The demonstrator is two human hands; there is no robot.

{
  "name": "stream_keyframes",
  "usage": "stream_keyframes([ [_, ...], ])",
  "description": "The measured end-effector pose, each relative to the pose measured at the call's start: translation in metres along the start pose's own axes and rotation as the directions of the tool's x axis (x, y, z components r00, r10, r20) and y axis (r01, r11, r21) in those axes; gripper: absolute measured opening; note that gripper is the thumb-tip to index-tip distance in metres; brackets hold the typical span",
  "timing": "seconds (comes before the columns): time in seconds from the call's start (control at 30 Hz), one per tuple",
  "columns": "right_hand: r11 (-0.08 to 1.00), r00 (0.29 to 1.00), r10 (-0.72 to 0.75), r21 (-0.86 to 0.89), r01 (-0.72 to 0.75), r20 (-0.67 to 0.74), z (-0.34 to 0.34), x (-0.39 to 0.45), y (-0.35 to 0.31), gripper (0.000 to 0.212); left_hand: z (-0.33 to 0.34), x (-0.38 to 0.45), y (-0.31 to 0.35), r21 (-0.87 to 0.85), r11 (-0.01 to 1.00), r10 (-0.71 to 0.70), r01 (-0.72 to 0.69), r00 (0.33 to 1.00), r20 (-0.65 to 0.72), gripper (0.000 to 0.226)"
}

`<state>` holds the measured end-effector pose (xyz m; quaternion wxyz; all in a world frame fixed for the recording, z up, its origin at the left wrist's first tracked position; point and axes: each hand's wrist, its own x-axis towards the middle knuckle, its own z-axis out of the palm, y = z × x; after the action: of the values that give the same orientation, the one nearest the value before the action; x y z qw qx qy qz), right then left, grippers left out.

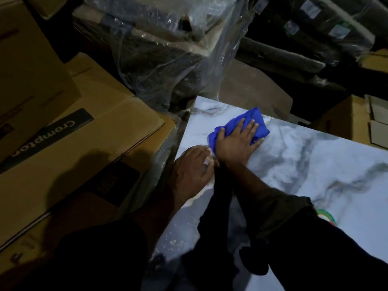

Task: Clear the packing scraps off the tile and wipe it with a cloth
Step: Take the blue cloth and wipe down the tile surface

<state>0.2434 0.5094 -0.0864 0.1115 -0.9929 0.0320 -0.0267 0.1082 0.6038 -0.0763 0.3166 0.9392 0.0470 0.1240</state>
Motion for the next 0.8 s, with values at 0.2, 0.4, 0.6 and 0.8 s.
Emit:
stream_keyframes([
  [0.2, 0.952, 0.951, -0.295, -0.053, 0.300, 0.090, 0.001, 0.058, -0.012, 0.073, 0.005, -0.001, -0.001, 0.032, 0.999, 0.017, -0.016, 0.999, -0.046, 0.049],
  [0.4, 0.711, 0.689, -0.696, 0.060, 0.700, 0.202, -0.001, 0.076, -0.023, 0.068, 0.002, 0.000, 0.003, 0.028, 0.995, -0.098, 0.098, 0.995, -0.011, 0.065],
  [0.6, 0.559, 0.532, -0.819, 0.088, 0.825, 0.214, -0.005, 0.042, -0.022, 0.066, -0.004, 0.000, 0.007, 0.024, 0.991, -0.126, 0.129, 0.987, -0.099, 0.060],
  [0.8, 0.433, 0.408, -0.897, 0.161, 0.887, 0.170, -0.009, -0.043, -0.004, 0.062, -0.012, -0.007, 0.006, -0.061, 0.989, -0.147, 0.136, 0.955, -0.259, 0.055],
])
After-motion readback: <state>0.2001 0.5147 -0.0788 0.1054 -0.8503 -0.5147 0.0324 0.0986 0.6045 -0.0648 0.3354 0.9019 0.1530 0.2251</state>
